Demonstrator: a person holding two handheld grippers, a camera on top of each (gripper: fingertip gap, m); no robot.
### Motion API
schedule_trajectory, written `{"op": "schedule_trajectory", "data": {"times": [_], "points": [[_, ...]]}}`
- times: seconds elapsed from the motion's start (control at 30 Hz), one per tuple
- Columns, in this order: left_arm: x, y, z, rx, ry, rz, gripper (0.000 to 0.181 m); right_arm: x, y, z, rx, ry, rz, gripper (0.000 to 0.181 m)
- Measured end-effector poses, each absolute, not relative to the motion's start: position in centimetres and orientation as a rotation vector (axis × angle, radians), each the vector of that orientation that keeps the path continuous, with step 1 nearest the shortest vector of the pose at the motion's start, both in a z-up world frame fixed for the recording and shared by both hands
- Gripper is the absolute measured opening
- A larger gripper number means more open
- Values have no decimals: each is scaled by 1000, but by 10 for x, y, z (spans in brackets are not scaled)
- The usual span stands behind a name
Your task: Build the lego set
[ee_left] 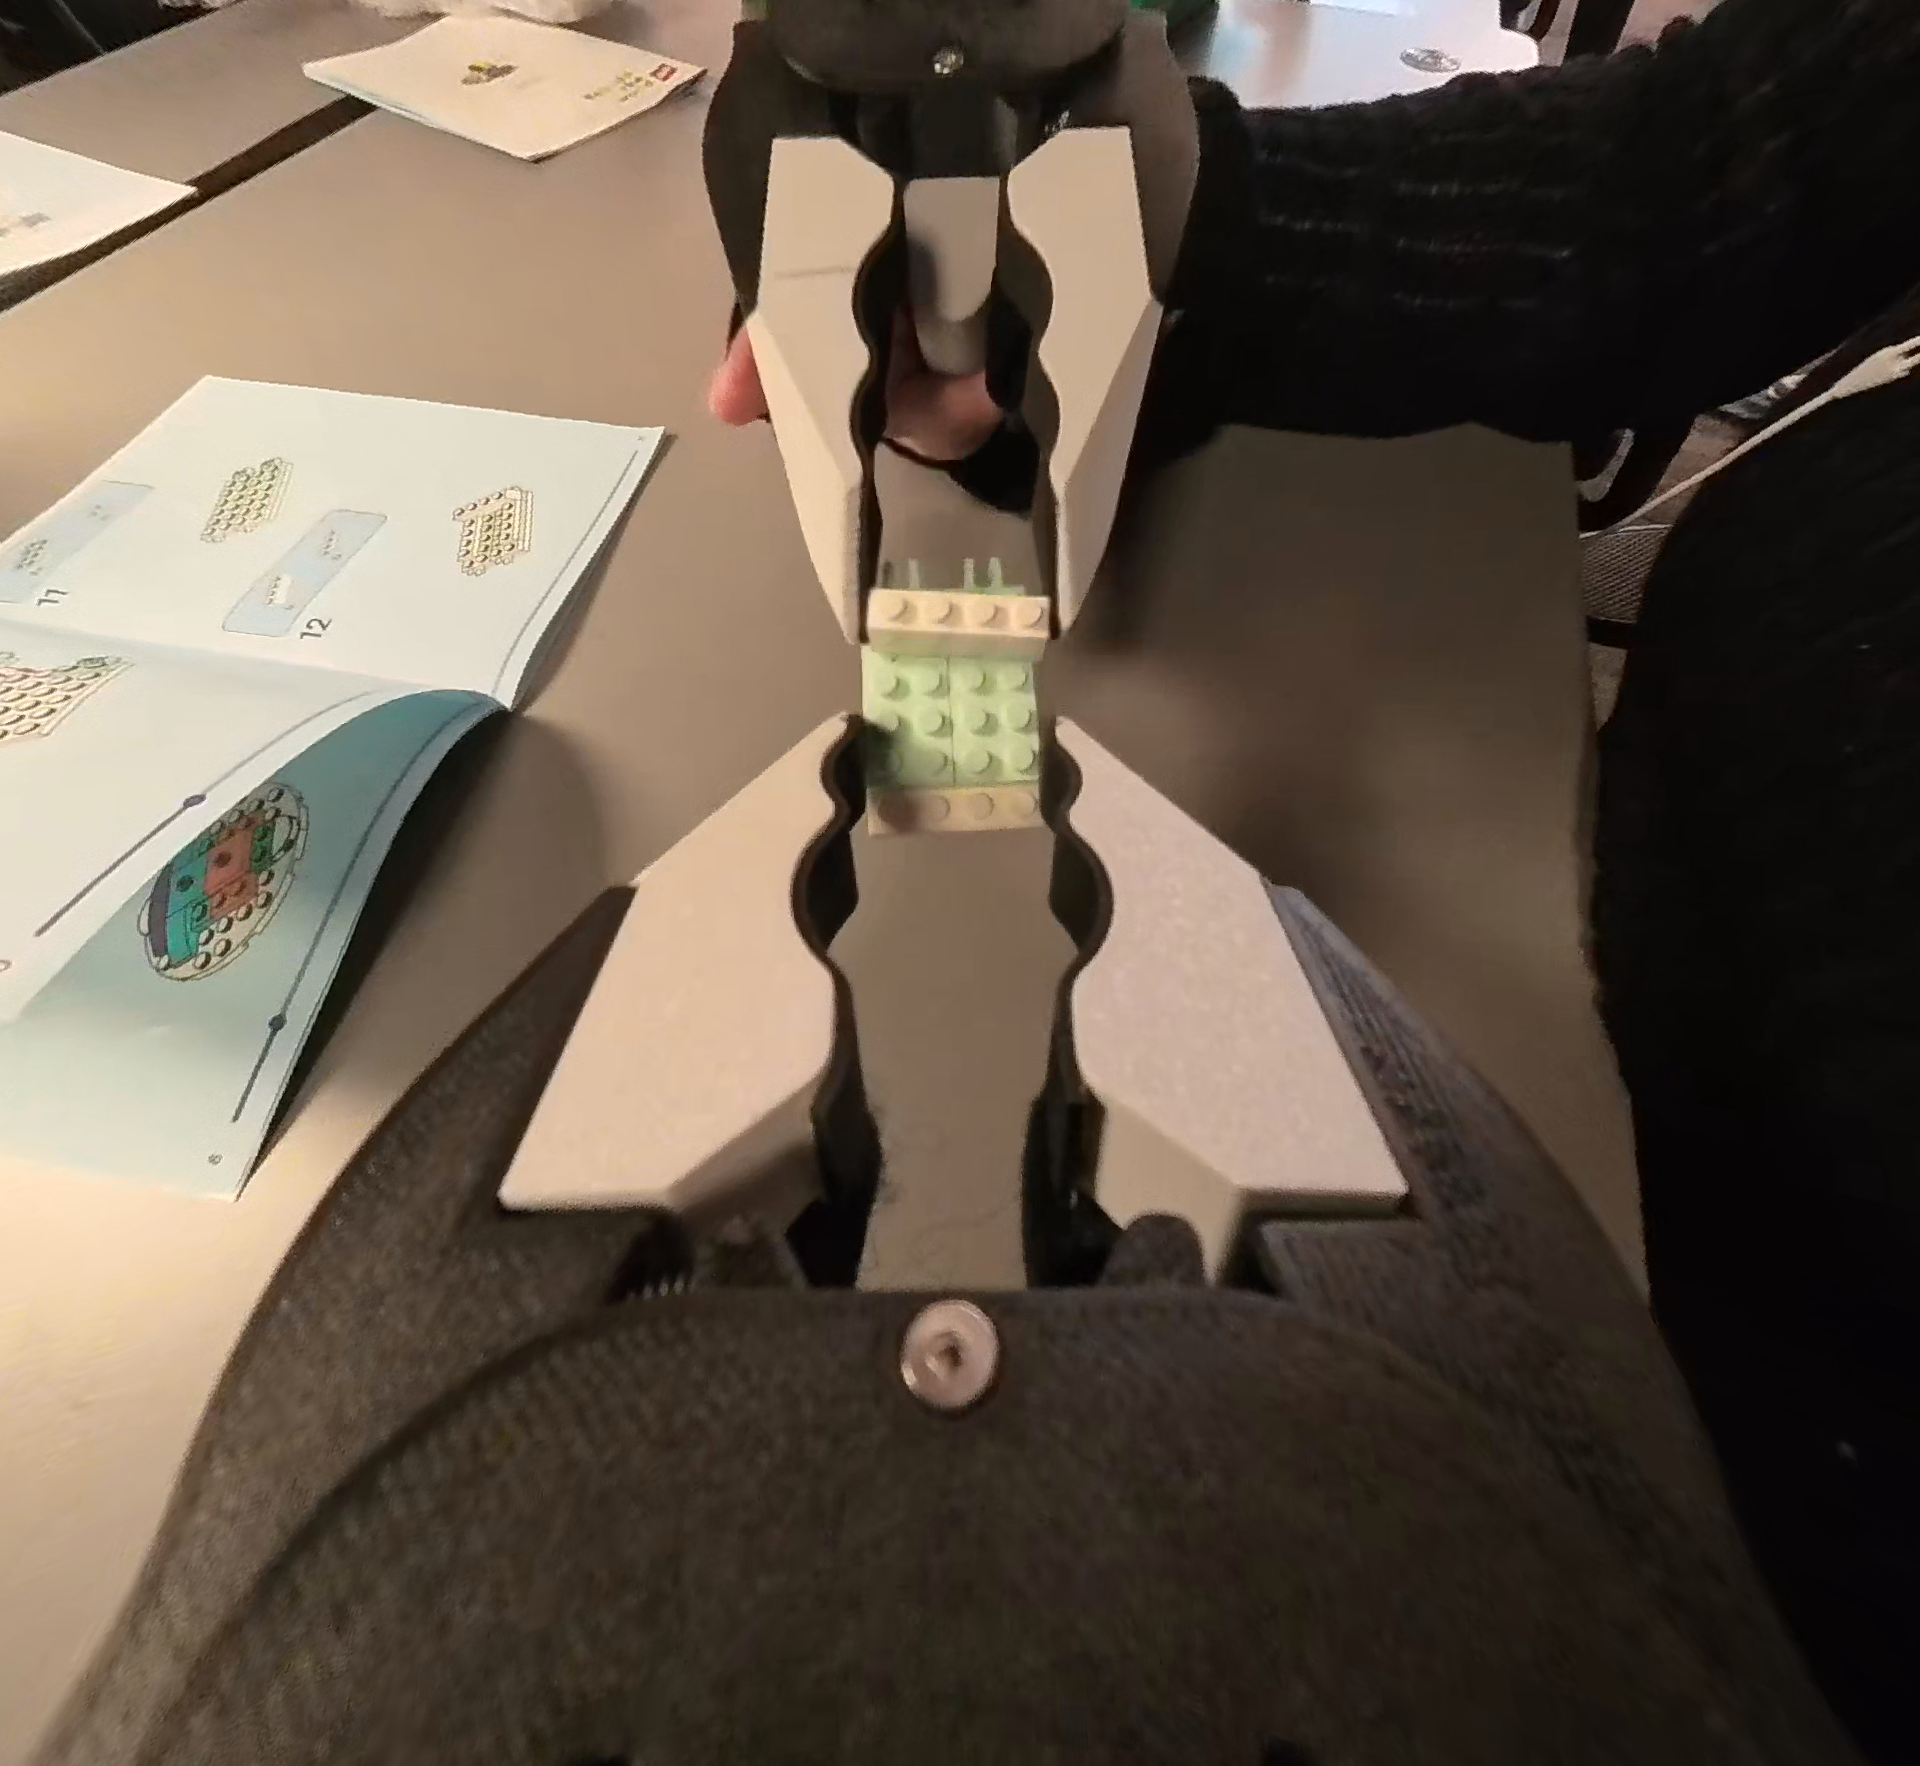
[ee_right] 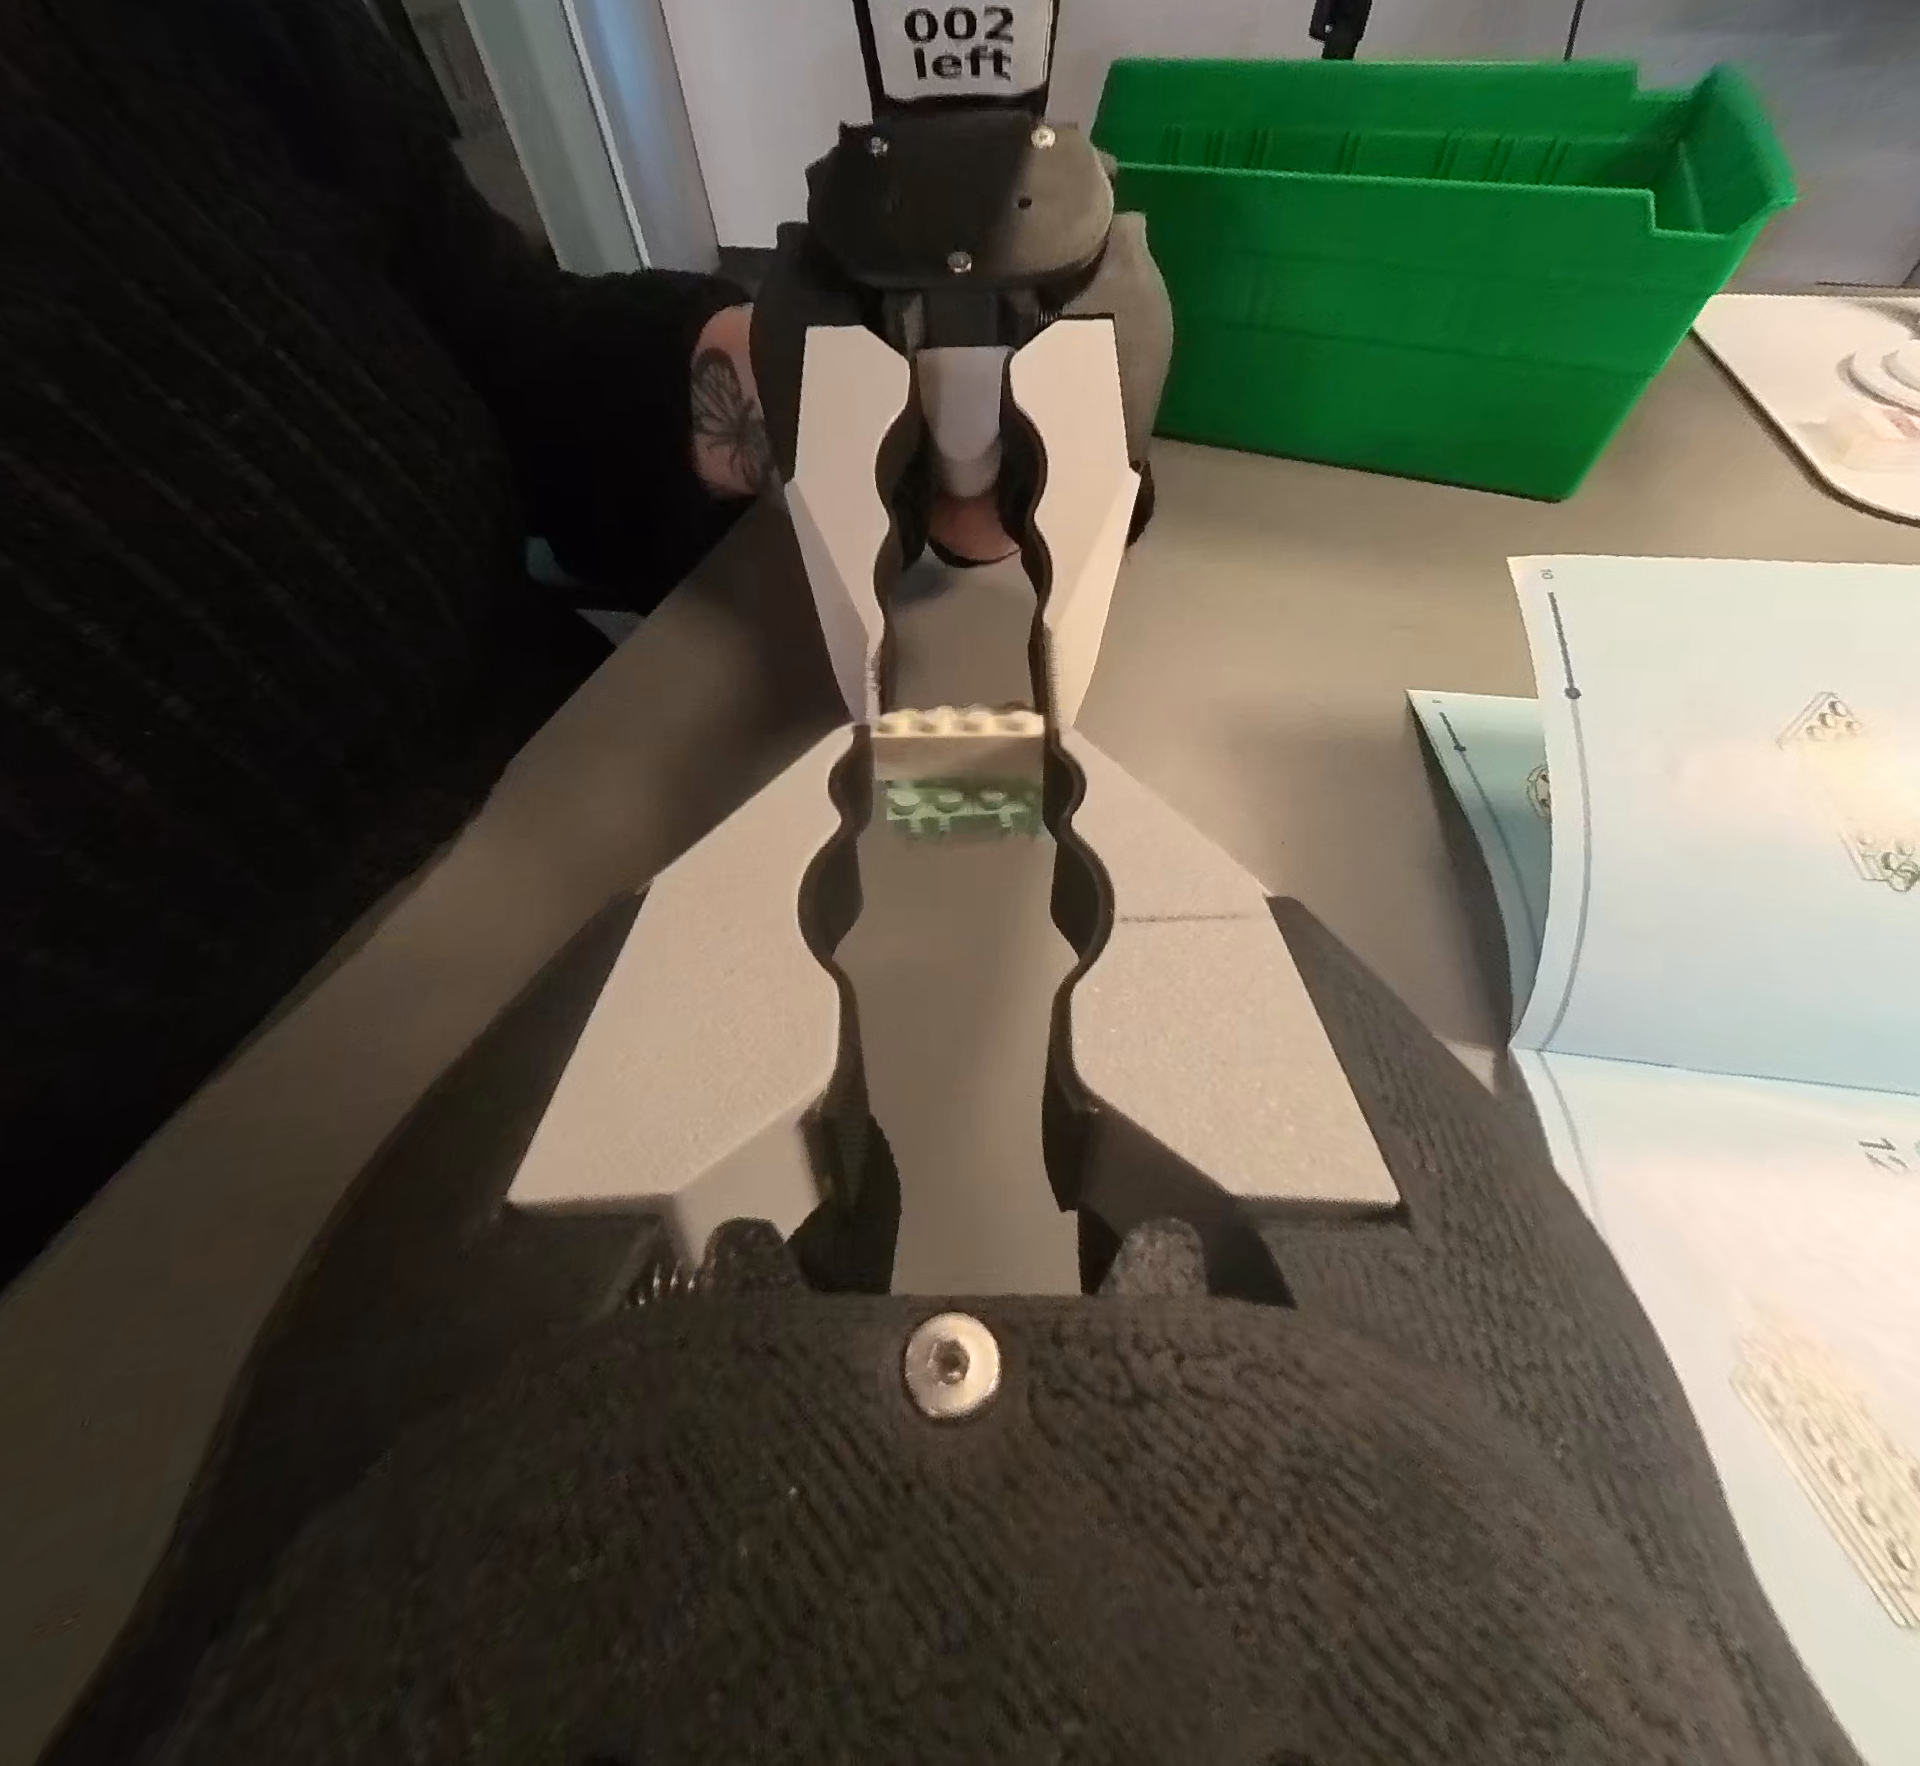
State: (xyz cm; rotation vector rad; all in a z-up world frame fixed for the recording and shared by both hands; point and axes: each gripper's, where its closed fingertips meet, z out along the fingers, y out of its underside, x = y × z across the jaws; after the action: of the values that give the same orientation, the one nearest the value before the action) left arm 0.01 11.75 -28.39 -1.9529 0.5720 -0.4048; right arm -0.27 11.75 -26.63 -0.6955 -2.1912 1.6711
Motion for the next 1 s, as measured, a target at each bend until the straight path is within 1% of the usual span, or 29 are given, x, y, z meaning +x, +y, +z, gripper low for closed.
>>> {"op": "schedule_trajectory", "data": {"times": [0.27,1.0], "points": [[-1,113,-297,-2058,621,-349,33,-1,124,-267,-704,-2205,1658,32],[5,112,-294,-2034,645,-385,33,7,120,-278,-681,-2276,1669,32]]}}
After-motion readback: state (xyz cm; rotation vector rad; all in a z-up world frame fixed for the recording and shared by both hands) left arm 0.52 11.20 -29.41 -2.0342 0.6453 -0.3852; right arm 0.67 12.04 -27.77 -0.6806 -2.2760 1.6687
